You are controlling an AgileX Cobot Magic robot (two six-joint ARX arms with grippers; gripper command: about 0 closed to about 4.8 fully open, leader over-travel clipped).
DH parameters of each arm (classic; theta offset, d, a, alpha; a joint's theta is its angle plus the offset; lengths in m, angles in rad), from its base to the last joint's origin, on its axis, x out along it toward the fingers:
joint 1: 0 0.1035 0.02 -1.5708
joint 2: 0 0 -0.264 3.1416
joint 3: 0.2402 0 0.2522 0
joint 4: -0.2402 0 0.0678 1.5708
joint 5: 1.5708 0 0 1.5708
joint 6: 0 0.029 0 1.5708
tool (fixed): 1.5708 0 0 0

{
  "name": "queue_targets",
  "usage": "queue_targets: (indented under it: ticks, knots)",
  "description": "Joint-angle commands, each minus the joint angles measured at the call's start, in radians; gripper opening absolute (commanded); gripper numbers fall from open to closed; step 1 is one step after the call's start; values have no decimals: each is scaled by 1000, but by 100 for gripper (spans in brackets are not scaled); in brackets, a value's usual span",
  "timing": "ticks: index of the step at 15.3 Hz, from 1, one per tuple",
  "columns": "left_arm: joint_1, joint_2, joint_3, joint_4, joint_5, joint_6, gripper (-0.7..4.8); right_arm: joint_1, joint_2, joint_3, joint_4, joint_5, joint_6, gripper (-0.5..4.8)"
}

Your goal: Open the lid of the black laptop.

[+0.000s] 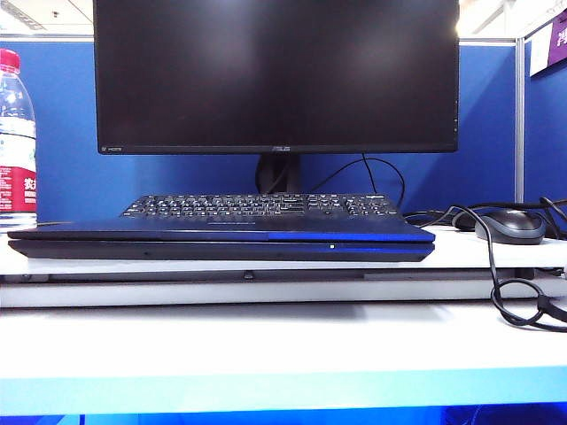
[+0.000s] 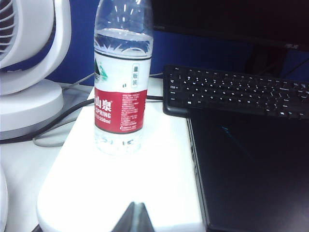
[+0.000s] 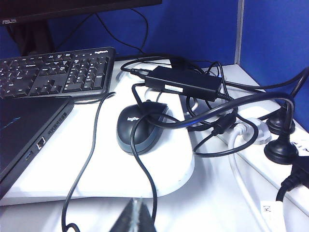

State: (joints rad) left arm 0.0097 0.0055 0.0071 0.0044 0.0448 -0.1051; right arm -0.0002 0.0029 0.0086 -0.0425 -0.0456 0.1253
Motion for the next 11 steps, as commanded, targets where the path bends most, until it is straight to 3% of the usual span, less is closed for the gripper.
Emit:
queue_targets:
  ticks: [1,3,5,7,9,10,11]
  knots:
    - [0,-2,0,13,3,-2,-5,0,-2,-2,19,-2,2,-1]
    - [0,-2,0,37,4,-8,-5,0,-2,-2,18,-2,35,-1]
    - [0,-2,0,41,46,-152,-5,0,-2,-2,28,-60,245,-1]
    - [0,-2,0,135,208,-503,-5,1,-2,-2,161,-215,495,-1]
    - [-2,-2,1,372,393,-872,-5,1,-2,9,441,-343,642,-1]
    - [-4,-2,1,504,404,-1072,-5,0,-2,37,517,-334,686,-1]
    - [-41,-2,7,653,291,-1275,-3,-1,-1,94,527,-295,690,-1]
